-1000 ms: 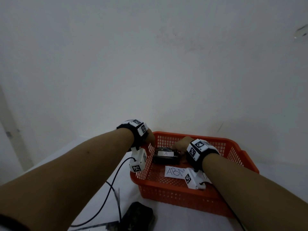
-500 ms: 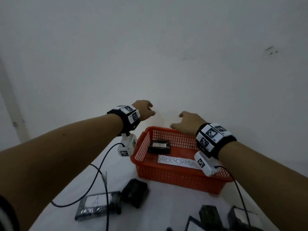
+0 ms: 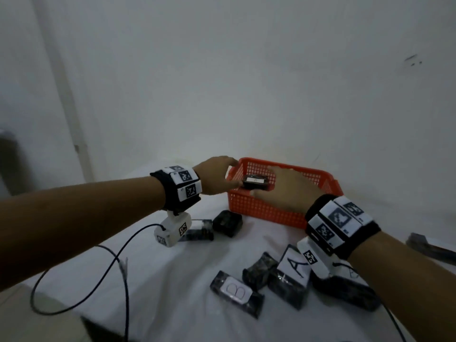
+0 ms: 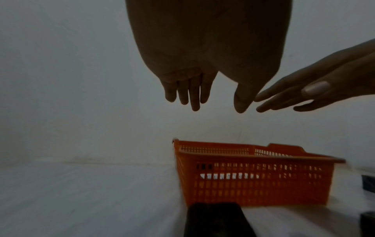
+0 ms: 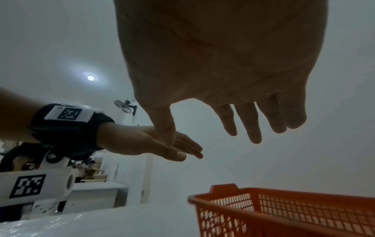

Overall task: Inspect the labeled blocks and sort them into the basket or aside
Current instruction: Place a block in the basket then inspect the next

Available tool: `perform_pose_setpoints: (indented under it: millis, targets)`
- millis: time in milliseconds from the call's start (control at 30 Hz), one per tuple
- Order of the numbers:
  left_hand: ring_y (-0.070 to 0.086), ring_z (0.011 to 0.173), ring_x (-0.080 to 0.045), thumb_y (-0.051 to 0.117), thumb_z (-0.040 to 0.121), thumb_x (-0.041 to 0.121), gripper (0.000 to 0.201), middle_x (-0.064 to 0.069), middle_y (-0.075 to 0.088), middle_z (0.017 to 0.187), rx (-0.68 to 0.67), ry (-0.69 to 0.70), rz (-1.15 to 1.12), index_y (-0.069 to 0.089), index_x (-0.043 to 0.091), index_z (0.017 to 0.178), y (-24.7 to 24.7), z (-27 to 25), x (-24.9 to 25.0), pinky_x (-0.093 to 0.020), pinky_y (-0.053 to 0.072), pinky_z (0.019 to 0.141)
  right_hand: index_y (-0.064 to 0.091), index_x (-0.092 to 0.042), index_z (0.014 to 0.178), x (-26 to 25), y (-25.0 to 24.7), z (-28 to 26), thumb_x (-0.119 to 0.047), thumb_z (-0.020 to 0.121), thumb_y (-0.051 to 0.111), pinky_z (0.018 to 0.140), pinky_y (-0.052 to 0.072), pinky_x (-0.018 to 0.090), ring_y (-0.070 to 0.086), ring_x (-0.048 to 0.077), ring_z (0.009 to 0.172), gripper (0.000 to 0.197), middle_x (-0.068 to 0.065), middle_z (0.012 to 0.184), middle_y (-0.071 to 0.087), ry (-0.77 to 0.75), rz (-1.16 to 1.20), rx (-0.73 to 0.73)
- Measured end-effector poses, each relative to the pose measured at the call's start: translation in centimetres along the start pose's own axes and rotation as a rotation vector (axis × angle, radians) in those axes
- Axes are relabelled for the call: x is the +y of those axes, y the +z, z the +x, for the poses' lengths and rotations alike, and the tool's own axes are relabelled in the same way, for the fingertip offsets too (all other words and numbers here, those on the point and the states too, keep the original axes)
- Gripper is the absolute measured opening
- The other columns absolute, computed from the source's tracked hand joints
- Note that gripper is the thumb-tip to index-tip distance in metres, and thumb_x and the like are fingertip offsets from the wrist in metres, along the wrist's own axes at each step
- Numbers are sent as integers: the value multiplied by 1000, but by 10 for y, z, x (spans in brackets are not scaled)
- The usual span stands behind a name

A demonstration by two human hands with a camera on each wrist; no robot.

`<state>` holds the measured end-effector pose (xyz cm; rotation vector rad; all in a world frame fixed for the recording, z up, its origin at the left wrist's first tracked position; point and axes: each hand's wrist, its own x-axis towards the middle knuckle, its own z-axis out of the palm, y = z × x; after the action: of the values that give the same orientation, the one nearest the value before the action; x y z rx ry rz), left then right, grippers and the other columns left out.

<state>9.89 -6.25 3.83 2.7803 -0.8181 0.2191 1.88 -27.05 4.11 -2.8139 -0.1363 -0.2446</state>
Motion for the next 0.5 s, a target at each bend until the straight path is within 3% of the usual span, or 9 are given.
perform_pose_setpoints:
  millis: [67,167,367,500]
  targets:
    - [50,136,-24,62,96,51,69,-7,51,150,-29,9,11,43,13,151,7,-20,-3,-38,40,114,55,-35,138,-6,19,-9,-86,65,55,97,55,44,64,19,115,88,-8,127,68,-25,-5,-13]
    - [48,139,-23,62,95,51,72,-5,48,154,-63,6,42,39,16,154,16,-44,-9,-37,38,115,58,-33,130,-14,47,-17,-89,61,50,97,55,48,62,23,115,89,-6,123,67,-35,-38,-73]
    - [38,148,-24,64,91,56,86,-5,32,165,-134,-42,96,28,18,159,32,-72,-26,-41,36,119,43,-22,150,-37,77,-30,-79,68,56,109,47,49,51,26,135,101,2,149,53,-13,-87,-138]
    - [31,152,-25,68,88,57,94,-6,25,168,-196,-47,127,21,19,161,47,-69,-32,-44,32,122,44,-20,148,-43,93,-22,-76,64,58,109,47,49,52,29,133,102,4,147,53,30,-110,-217]
